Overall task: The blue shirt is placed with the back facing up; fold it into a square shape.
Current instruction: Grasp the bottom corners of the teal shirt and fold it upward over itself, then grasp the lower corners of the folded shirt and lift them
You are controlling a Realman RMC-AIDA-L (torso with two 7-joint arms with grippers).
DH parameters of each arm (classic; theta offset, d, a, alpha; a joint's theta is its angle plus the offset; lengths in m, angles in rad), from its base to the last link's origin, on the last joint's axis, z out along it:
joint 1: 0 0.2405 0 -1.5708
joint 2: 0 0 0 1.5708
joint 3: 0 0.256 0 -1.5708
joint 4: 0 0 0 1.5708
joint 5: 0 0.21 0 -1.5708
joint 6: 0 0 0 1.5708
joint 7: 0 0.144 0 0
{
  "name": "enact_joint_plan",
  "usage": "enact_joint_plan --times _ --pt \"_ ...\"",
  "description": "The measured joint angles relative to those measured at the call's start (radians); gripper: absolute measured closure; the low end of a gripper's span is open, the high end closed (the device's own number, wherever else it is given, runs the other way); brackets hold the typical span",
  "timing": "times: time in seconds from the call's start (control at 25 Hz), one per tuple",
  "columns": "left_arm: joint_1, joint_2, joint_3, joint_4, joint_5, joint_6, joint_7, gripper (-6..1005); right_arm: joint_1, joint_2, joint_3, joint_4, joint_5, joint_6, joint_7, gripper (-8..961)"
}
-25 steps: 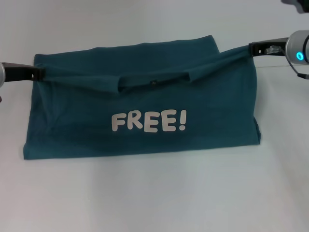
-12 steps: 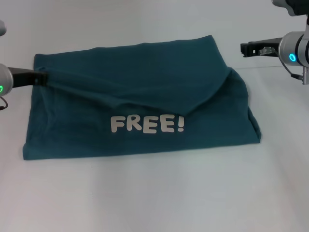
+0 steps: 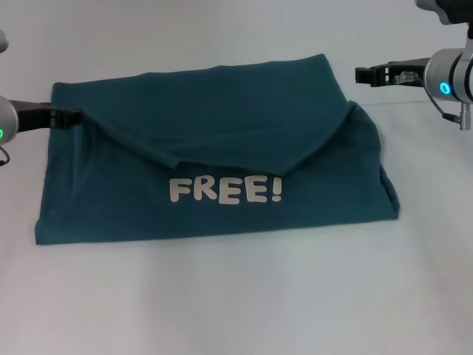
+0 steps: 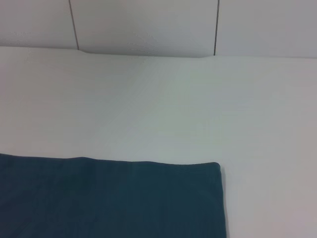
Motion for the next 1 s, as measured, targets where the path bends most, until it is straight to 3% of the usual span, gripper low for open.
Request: enact_joint_plan --times 0.2,0.52,0.68,0.88,1.0 --pt "0.003 0.003 -0.003 0.002 -0.01 0.01 0.0 422 -0.01 0.001 0.005 -0.004 0.0 -0.007 0.0 265" --pt "0.06 0.014 -0.012 0.119 -0.041 0.219 -0.007 186 -0.049 -0.005 0.035 -0.116 -0.001 -0.168 0.001 44" --pt "0.109 0.023 -0.015 0.198 -0.097 0.364 -0.007 67 -0.086 0.001 0.055 -0.224 -0.004 -0.284 0.001 39" --pt "0.151 0.039 -0.026 0.224 -0.141 0.485 0.0 68 -0.116 0.0 0.058 -0.304 -0.006 -0.408 0.0 80" --pt "0.171 0.04 -0.028 0.232 -0.139 0.503 0.001 69 -0.116 -0.012 0.058 -0.31 -0.011 -0.495 0.001 131"
